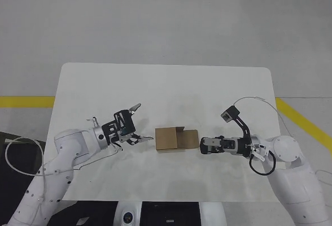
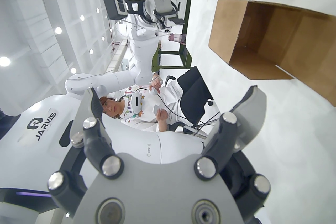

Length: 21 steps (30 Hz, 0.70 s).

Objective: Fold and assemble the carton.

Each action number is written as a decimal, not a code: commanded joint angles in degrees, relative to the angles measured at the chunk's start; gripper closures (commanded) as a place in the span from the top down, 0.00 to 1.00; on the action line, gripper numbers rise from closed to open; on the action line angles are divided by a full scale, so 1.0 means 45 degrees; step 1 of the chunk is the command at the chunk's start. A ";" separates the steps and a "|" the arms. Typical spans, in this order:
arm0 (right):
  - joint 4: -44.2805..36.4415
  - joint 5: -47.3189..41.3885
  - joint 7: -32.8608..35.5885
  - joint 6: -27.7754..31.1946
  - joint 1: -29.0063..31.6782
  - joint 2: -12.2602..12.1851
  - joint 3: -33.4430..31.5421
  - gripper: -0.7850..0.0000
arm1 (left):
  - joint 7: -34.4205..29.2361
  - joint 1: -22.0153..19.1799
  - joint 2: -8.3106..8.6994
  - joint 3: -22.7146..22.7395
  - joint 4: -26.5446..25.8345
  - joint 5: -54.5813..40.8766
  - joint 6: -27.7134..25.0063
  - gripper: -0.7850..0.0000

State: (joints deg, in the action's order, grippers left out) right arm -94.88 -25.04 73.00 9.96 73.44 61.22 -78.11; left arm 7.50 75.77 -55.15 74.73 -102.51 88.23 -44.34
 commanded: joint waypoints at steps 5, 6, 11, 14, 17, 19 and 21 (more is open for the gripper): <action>0.0009 -0.0279 -0.0125 0.0089 0.0138 -0.0036 0.0006 1.00 | 0.1196 -0.0025 0.0025 -0.0630 0.0600 0.1189 -0.0659 1.00; 0.0025 -0.0302 -0.0141 0.0095 0.0148 -0.0038 0.0039 1.00 | 0.1254 -0.0072 0.0014 -0.0768 0.0672 0.1188 -0.0787 1.00; 0.0034 -0.0399 -0.0091 0.0078 0.0087 -0.0059 0.0170 1.00 | 0.1110 -0.0292 -0.0024 -0.1048 0.0959 0.0662 -0.1297 1.00; 0.0111 -0.0457 -0.0086 0.0088 0.0043 -0.0075 0.0201 1.00 | 0.0790 -0.0220 0.0001 -0.1174 0.0821 0.0693 -0.1727 1.00; 0.0223 -0.0528 -0.0137 0.0147 0.0001 -0.0084 0.0245 1.00 | 0.0729 -0.0101 -0.0005 -0.1410 0.0562 0.1157 -0.1406 1.00; 0.0247 -0.0575 -0.0187 0.0200 -0.0003 -0.0085 0.0302 1.00 | 0.0805 -0.0057 -0.0040 -0.1619 0.0593 0.1201 -0.1141 1.00; 0.0240 -0.0605 -0.0203 0.0207 -0.0005 -0.0085 0.0389 1.00 | 0.0800 -0.0129 -0.0081 -0.1806 0.0687 0.1225 -0.0902 1.00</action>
State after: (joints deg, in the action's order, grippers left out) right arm -93.77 -27.72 72.10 10.89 73.42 60.84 -76.53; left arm 11.11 75.37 -55.42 67.01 -99.78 93.93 -48.95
